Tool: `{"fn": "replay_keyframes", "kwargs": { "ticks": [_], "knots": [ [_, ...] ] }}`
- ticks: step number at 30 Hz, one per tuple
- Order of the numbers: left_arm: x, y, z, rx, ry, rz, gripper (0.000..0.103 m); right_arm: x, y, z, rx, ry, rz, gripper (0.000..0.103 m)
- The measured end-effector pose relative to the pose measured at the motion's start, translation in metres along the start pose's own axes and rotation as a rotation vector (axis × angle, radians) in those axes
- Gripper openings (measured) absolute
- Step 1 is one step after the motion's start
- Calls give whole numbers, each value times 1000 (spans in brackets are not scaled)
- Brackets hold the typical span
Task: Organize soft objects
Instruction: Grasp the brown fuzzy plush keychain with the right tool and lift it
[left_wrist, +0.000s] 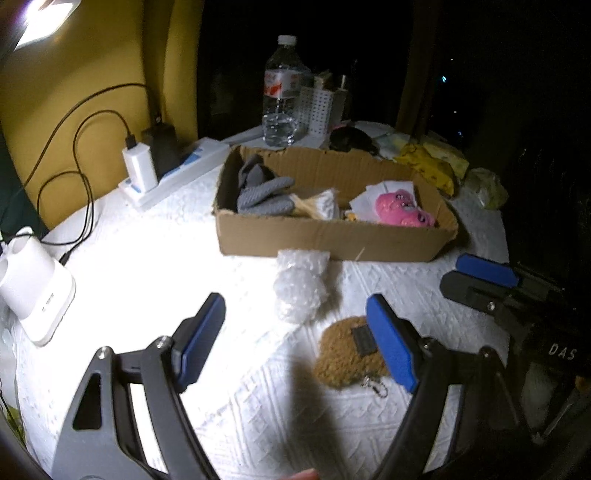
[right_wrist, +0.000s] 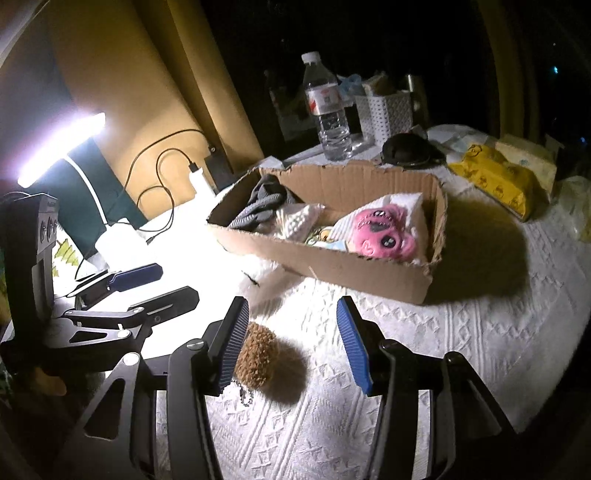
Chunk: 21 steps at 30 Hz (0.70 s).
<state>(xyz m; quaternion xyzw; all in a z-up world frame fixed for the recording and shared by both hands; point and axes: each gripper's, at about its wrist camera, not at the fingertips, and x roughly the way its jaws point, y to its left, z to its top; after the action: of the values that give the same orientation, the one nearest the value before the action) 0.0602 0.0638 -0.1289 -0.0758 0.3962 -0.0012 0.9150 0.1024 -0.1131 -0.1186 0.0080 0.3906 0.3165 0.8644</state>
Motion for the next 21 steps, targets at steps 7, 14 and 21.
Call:
{"fn": "replay_keyframes", "kwargs": {
  "ticks": [7, 14, 21],
  "knots": [
    [0, 13, -10, -18, 24, 9, 80, 22, 13, -11, -11, 56, 30, 53],
    [5, 23, -22, -52, 41, 10, 80, 44, 26, -23, -33, 122, 50, 52],
    [7, 28, -32, -90, 62, -15, 80, 62, 28, -31, -29, 185, 62, 53]
  ]
}}
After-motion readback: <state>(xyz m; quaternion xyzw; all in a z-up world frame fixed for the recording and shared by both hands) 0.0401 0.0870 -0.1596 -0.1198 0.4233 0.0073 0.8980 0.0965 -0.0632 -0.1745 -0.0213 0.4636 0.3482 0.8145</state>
